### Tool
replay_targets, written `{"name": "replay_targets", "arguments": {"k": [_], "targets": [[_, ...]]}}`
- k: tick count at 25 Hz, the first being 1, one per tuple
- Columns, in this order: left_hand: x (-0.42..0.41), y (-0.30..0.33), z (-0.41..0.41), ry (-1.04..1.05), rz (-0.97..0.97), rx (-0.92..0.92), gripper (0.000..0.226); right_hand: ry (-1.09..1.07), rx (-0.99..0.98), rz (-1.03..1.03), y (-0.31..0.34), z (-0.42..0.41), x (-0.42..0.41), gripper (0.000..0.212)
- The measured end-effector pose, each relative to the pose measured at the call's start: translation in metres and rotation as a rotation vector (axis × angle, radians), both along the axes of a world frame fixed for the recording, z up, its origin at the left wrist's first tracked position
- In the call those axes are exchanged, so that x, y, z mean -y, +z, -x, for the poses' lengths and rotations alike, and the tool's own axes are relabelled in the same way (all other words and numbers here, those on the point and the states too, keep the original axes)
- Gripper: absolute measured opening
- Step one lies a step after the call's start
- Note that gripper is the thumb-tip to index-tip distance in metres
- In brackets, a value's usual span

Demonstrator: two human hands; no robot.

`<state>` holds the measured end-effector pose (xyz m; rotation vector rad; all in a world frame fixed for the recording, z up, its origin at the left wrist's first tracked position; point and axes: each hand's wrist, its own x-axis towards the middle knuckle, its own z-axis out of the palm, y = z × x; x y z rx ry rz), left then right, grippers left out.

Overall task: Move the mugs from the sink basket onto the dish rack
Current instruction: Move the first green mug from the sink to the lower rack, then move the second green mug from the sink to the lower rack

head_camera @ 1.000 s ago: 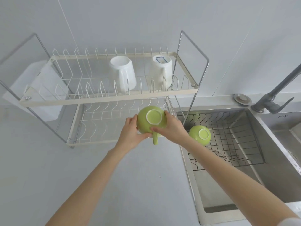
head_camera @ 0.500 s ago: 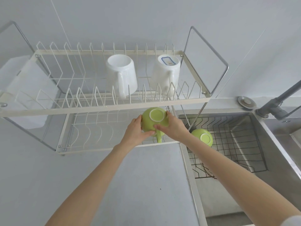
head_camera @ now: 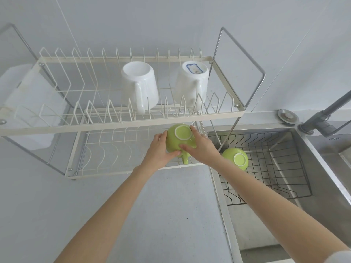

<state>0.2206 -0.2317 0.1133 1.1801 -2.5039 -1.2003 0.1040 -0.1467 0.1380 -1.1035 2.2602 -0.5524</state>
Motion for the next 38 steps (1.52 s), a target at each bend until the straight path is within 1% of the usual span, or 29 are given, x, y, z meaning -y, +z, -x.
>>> {"name": "replay_targets", "arguments": {"k": [5,10,14,18,21,26,31,38], "targets": [[-0.002,0.01,-0.007,-0.109,0.049,0.09,0.087,0.068,-0.108,0.001,0.004,-0.008,-0.008,0.075],[-0.017,0.022,-0.025,-0.142,0.214,0.216,0.075,0.146,-0.194,0.028,0.011,-0.019,-0.037,0.072],[-0.047,0.03,-0.039,-0.159,0.348,0.277,0.064,0.215,-0.276,0.024,0.009,-0.025,-0.07,0.07],[-0.081,0.03,-0.043,-0.188,0.496,0.33,0.059,0.237,-0.359,0.002,0.002,-0.024,-0.108,0.07],[-0.108,0.03,-0.038,-0.21,0.56,0.348,0.055,0.237,-0.41,-0.027,-0.002,-0.017,-0.136,0.07],[-0.143,0.029,-0.015,-0.242,0.569,0.365,0.054,0.206,-0.409,-0.073,-0.007,0.009,-0.172,0.067],[-0.17,0.025,0.027,-0.287,0.542,0.381,0.054,0.205,-0.451,-0.067,-0.011,0.048,-0.201,0.065],[-0.198,0.01,0.088,-0.305,0.501,0.392,0.055,0.205,-0.42,-0.116,-0.022,0.105,-0.231,0.068]]}}
